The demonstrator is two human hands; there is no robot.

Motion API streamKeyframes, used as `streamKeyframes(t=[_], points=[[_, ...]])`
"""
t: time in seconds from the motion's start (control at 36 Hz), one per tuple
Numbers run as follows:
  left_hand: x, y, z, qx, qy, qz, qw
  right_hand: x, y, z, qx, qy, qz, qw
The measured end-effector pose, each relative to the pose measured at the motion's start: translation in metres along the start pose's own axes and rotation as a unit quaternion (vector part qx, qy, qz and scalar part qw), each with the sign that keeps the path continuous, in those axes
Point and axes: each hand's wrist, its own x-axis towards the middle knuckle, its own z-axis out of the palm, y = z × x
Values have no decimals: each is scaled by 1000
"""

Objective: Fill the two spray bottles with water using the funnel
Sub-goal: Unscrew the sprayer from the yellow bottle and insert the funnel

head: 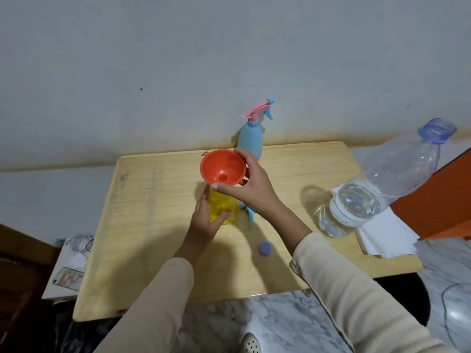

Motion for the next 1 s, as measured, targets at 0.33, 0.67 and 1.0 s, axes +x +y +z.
streamKeyframes(t=[0.33,0.67,1.0], points=[[-1,6,-6,32,-20,-2,999,-1,-7,11,-82,-6,31,996],[8,18,-35,163,-109,-11,981,-28,-27,9,-154,-2,53,987],[-43,76,-17,354,-236,-24,905,-104,-16,-46,-352,-16,135,926]])
